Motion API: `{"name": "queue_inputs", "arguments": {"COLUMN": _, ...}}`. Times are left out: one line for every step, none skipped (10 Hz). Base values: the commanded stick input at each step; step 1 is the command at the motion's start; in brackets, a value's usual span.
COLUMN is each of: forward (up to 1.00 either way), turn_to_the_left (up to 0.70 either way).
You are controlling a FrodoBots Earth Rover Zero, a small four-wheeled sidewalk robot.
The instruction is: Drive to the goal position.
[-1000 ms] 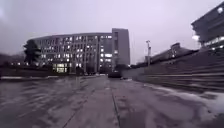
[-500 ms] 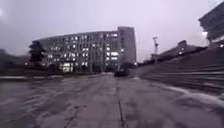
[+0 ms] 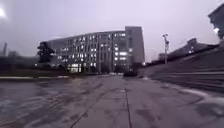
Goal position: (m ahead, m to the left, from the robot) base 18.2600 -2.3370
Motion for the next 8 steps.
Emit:
{"name": "queue_inputs", "arguments": {"forward": 1.0, "turn_to_the_left": 0.27}}
{"name": "queue_inputs", "arguments": {"forward": 1.0, "turn_to_the_left": 0.27}}
{"name": "queue_inputs", "arguments": {"forward": 1.0, "turn_to_the_left": 0.17}}
{"name": "queue_inputs", "arguments": {"forward": 1.0, "turn_to_the_left": 0.0}}
{"name": "queue_inputs", "arguments": {"forward": 1.0, "turn_to_the_left": 0.0}}
{"name": "queue_inputs", "arguments": {"forward": 1.0, "turn_to_the_left": 0.0}}
{"name": "queue_inputs", "arguments": {"forward": 1.0, "turn_to_the_left": 0.0}}
{"name": "queue_inputs", "arguments": {"forward": 1.0, "turn_to_the_left": 0.0}}
